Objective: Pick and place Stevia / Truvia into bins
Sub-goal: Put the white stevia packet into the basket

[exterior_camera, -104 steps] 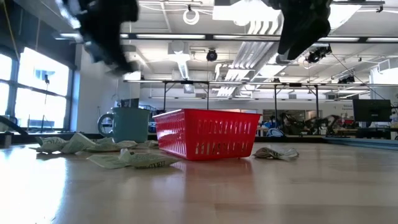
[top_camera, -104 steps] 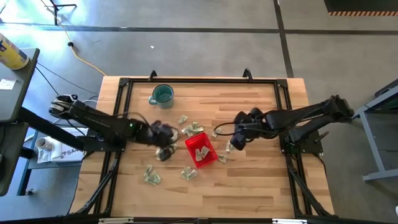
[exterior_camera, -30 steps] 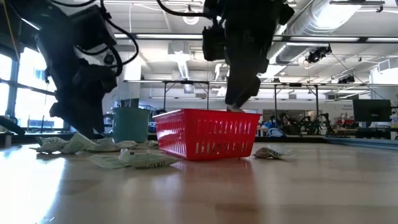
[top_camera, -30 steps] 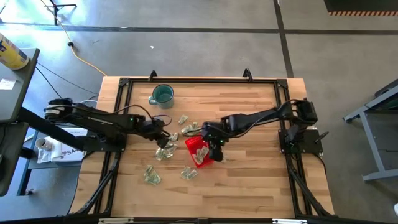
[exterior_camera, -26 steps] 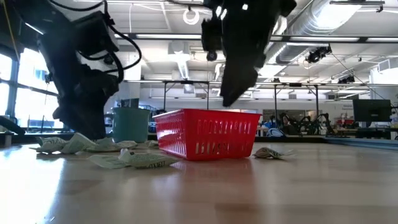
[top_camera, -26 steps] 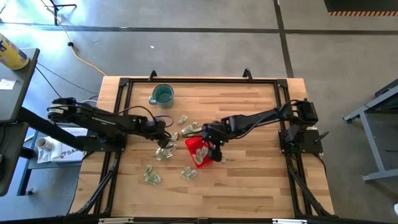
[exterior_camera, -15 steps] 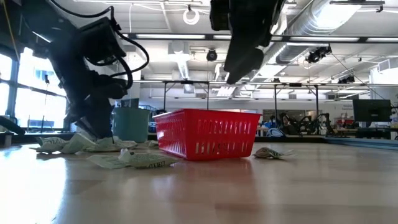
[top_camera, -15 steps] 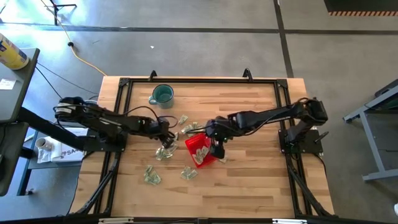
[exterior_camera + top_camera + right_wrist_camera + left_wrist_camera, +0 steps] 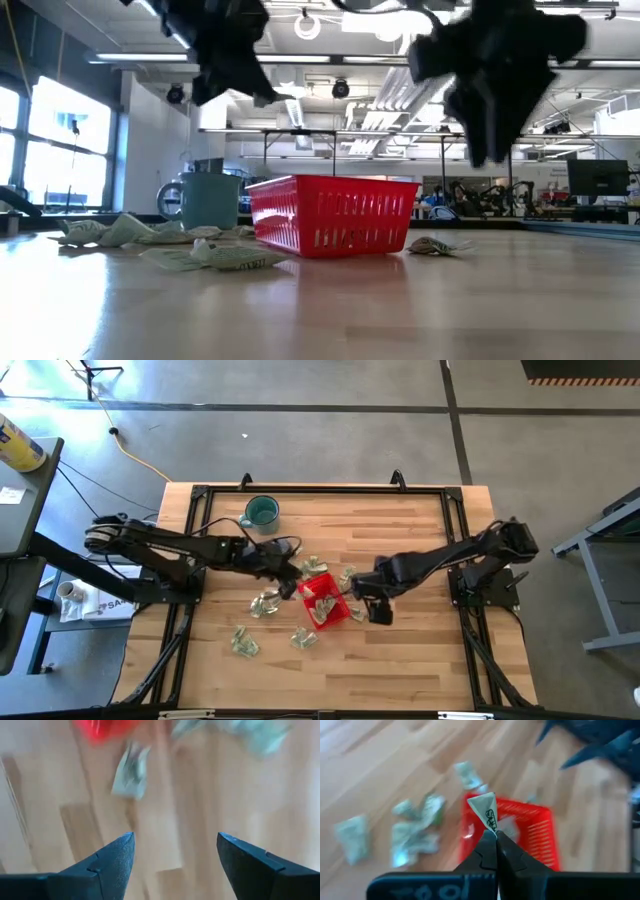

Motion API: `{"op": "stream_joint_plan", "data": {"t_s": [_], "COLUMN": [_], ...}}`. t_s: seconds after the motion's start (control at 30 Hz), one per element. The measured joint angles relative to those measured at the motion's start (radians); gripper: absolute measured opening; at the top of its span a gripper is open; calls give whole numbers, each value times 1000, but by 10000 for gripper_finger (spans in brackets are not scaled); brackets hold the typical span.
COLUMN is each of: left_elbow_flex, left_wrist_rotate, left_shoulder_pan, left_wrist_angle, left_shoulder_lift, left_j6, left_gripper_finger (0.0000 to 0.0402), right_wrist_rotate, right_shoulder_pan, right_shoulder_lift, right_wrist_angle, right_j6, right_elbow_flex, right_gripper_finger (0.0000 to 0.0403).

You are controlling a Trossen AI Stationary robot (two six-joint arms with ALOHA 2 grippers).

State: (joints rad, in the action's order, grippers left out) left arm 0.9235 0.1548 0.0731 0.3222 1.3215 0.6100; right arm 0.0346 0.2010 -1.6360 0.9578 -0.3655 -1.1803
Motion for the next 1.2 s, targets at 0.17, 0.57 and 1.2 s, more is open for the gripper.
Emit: {"op": "stream_joint_plan", "data": {"t_s": [0.17,0.57,1.2], "left_elbow_flex": [54,114,-180], "left_wrist_rotate": [-136,-147,-141], "left_shoulder_pan": [0,7,-23], "left_wrist_angle": [-87,-2,436], "left_shoulder_lift": [114,190,10], "left_j6": [-17,-1,306], "left_gripper_finger": [81,22,169], "right_wrist_rotate": [-48,26,-64], "right_shoulder_pan": [48,123,120], "right_shoulder_lift": [1,2,1], "right_wrist_angle": [-199,-278,-334], "right_j6": [-57,-167,-90], "right_elbow_flex": [131,189,189], "right_gripper_finger": [273,273,273]}}
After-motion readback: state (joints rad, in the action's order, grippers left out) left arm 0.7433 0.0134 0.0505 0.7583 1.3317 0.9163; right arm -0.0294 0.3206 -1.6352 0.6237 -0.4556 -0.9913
